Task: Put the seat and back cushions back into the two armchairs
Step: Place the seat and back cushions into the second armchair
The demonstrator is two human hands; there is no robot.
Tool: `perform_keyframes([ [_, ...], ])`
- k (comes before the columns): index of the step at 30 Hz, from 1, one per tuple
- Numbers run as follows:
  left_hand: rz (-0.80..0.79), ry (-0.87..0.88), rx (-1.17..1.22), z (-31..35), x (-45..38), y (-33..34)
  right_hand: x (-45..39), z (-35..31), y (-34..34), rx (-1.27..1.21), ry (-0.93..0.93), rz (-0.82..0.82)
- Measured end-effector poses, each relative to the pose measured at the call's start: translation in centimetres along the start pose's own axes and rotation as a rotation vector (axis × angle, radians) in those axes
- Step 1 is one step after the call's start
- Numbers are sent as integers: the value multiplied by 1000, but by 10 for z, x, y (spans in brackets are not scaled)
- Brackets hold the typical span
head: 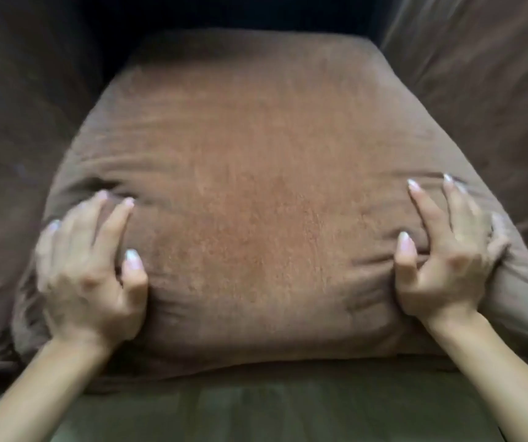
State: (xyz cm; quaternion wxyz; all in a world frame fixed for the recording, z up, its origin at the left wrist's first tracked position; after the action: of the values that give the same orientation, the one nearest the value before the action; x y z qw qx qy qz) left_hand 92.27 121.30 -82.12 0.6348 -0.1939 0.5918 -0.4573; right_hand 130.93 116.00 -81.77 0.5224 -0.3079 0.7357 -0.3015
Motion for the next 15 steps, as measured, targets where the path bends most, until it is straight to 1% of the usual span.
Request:
perform_keyframes([
  [2, -20, -6, -26, -1, -6, 10, -3, 5, 11, 1, 12, 16],
  [3, -48, -33, -36, 0, -5, 10, -1, 6, 11, -5, 20, -6],
  [6, -164, -94, -75, 3, 3, -6, 5, 3, -5, 28, 44, -131],
  [9, -285, -140, -89, 7, 4, -22, 6, 0, -20, 50, 82, -312],
  [12, -340, -235, -96, 18, 22, -32, 15, -2, -34, 63, 102, -431],
  [15, -418, -317, -82, 30, 50, -36, 39, -6, -44, 2, 156, -533],
])
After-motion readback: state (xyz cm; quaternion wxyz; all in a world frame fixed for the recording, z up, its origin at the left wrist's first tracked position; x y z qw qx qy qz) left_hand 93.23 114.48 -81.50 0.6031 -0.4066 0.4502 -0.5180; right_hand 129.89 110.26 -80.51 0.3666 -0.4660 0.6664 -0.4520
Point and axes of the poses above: each hand's wrist, its own x-axis away from the middle knuckle, its own y-axis out of the palm, z = x × y, the point moved 6 cm from there along -x, towards the middle knuckle, and after that the axes turned 5 degrees about -z, right-handed, at the moved point
